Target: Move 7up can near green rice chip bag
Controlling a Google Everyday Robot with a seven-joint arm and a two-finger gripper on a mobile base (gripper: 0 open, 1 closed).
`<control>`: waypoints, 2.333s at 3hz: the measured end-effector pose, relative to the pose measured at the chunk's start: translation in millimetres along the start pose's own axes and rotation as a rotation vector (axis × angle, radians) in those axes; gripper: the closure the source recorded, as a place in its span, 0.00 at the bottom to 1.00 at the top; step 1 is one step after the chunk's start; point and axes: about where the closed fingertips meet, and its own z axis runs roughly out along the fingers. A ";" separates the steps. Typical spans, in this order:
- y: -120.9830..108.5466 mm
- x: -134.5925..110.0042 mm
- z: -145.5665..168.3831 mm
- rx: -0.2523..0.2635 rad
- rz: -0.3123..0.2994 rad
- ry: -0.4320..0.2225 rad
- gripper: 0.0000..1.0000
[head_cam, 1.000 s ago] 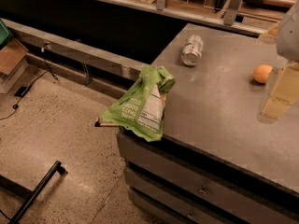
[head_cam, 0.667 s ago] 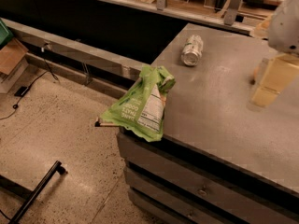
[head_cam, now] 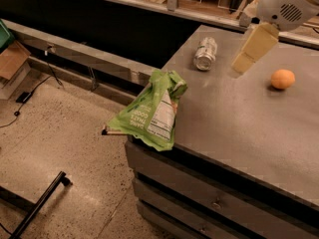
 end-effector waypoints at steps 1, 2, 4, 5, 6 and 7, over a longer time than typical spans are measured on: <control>-25.4 -12.1 13.6 0.046 0.109 -0.030 0.00; -70.9 -6.4 38.9 0.164 0.332 -0.008 0.00; -128.9 11.2 71.0 0.281 0.650 0.063 0.00; -134.9 4.5 110.9 0.252 0.828 0.075 0.00; -132.4 3.4 136.4 0.217 0.912 0.073 0.00; -127.2 18.0 177.9 0.126 0.978 0.070 0.00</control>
Offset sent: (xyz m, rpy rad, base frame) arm 0.1125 -0.0190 -0.0173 0.1883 -0.0190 -0.6195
